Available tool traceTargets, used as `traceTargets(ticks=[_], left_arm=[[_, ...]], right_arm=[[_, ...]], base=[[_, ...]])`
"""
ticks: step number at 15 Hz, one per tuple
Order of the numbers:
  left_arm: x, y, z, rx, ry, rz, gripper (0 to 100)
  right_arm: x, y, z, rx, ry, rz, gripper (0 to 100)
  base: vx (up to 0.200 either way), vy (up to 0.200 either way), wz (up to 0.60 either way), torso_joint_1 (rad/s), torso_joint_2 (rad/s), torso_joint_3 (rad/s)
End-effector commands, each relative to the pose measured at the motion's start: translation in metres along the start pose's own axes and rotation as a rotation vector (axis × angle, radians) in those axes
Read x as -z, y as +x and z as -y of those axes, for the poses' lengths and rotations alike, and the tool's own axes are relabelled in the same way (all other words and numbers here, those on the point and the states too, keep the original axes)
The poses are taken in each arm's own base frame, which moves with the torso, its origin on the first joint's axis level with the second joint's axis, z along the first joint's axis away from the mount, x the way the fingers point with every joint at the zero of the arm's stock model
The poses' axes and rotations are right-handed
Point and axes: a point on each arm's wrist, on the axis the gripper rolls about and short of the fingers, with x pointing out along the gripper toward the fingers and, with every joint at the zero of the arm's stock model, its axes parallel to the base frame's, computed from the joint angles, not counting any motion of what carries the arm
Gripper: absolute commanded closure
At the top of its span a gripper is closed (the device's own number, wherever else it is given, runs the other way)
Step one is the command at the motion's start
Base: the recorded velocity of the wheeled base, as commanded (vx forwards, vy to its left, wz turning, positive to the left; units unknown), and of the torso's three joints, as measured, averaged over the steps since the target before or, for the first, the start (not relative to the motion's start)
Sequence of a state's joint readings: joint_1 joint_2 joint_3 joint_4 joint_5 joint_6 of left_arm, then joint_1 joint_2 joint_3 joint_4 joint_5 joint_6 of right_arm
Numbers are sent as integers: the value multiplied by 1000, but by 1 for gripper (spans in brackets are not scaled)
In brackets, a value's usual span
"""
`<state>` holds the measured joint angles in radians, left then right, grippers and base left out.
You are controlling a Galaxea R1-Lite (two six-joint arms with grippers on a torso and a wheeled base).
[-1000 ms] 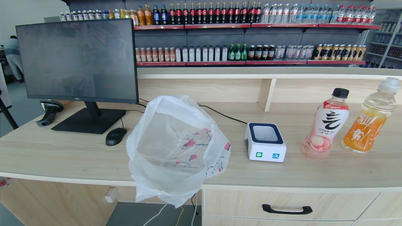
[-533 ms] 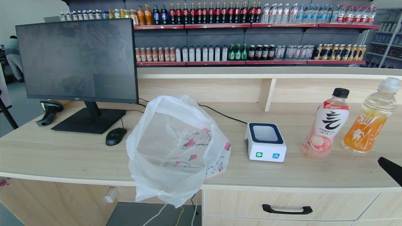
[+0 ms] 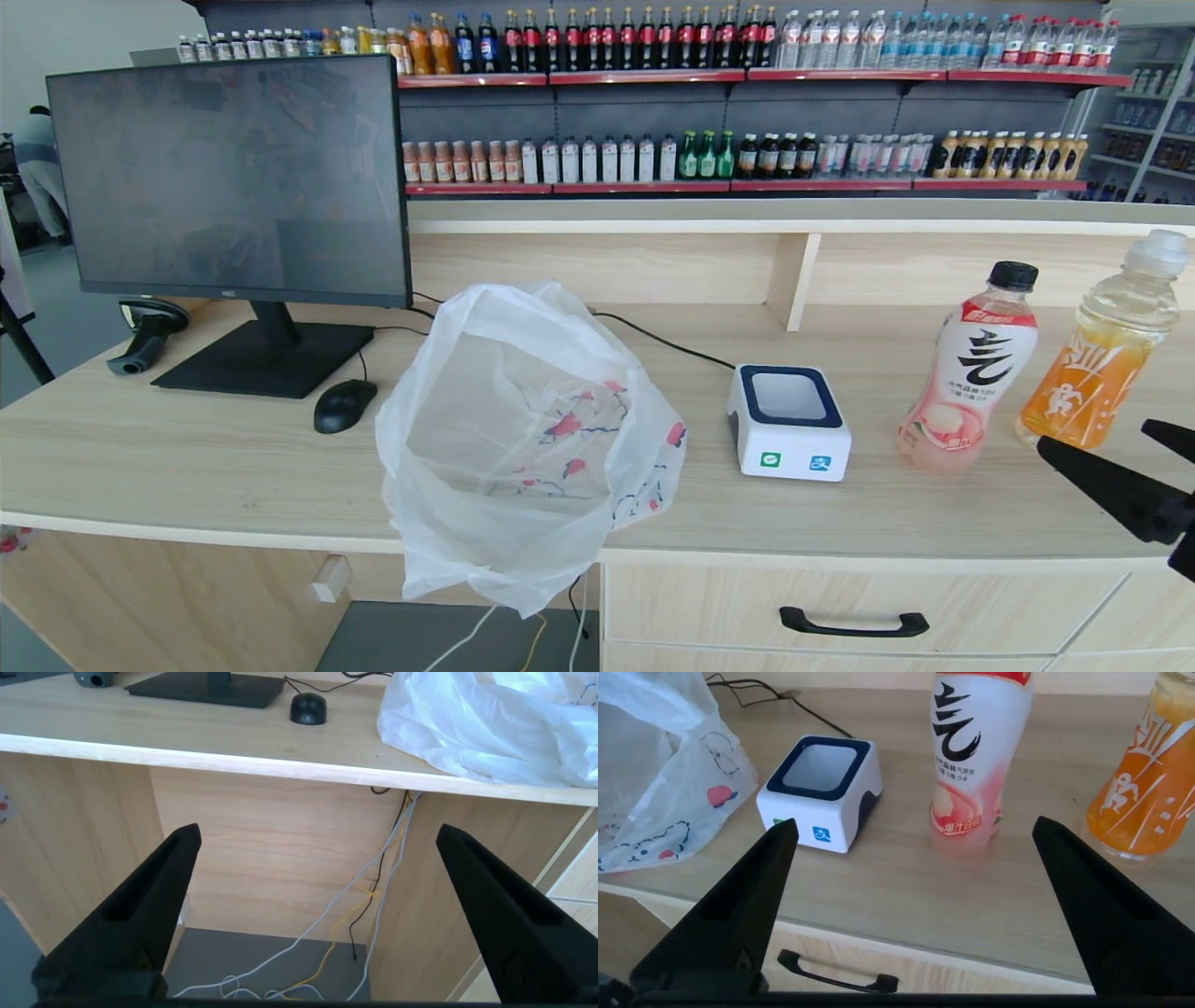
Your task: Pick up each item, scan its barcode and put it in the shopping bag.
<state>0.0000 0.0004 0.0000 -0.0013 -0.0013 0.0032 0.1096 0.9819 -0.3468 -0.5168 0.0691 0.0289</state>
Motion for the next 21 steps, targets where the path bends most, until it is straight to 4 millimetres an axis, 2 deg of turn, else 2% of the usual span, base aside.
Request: traceTargets(ticks=[1,4,6,8,9,14,15,18,21], left_arm=[[0,0,0,0,0,1,0],[0,0,0,0,0,1,0],[0,0,0,-1,0,1,0],[0,0,0,0,0,1,0],[0,0,0,0,0,1,0],[0,0,0,0,0,1,0],[0,0,0,0,0,1,0],[0,0,0,0,0,1,0],[0,0,0,0,0,1,0]], right_arm=[[-7,22,1,-1,15,-35,0],[-10,34,2,-3,42,-54,0],[-13,39,2,-3,44,15,0],[0,43,4,4,50,19,0],[4,53,6,12,34,16,0],[17,78,16,55,19,30,0],[18,81,23,91,-4,52,0],[26,82,23,89,-10,33,0],[30,95,25,90,-6,38,0]], base=[[0,0,0,0,0,0],[0,0,0,0,0,0],[0,0,0,0,0,0],[0,0,0,0,0,0],[0,0,0,0,0,0],[0,0,0,0,0,0],[0,0,0,0,0,0],[0,0,0,0,0,0],[0,0,0,0,0,0]])
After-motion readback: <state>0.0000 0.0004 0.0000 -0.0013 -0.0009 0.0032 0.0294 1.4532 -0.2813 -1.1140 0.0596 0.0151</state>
